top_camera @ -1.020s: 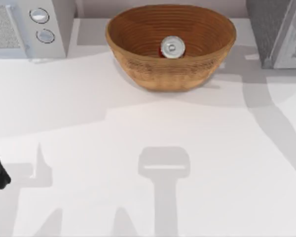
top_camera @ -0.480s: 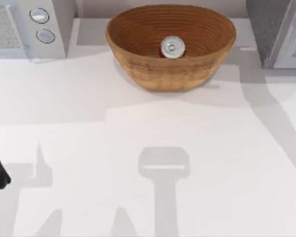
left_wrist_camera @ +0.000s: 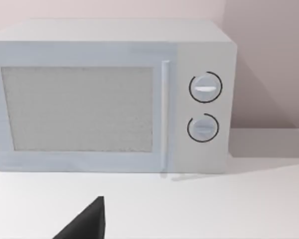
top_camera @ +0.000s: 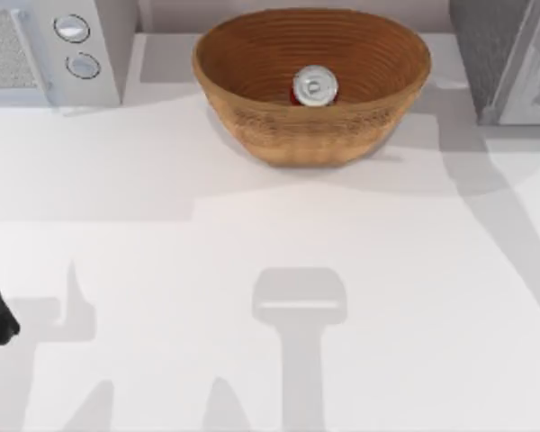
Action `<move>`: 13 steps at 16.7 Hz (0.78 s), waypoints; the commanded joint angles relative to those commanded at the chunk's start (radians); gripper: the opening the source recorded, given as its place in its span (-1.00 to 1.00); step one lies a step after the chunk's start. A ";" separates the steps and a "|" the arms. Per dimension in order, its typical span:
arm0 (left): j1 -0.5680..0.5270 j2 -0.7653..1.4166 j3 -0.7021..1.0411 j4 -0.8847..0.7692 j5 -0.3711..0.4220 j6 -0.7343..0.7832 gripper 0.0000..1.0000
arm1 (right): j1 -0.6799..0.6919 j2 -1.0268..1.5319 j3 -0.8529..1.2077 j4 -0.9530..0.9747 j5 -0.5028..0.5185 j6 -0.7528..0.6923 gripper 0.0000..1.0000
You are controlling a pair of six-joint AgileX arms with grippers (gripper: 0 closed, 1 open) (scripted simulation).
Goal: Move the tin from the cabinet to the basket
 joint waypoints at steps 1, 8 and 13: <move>0.000 0.000 0.000 0.000 0.000 0.000 1.00 | -0.003 -0.016 -0.021 0.006 -0.005 0.000 1.00; 0.000 0.000 0.000 0.000 0.000 0.000 1.00 | -0.074 -0.329 -0.448 0.095 -0.098 -0.004 1.00; 0.000 0.000 0.000 0.000 0.000 0.000 1.00 | -0.160 -0.682 -0.938 0.192 -0.200 -0.006 1.00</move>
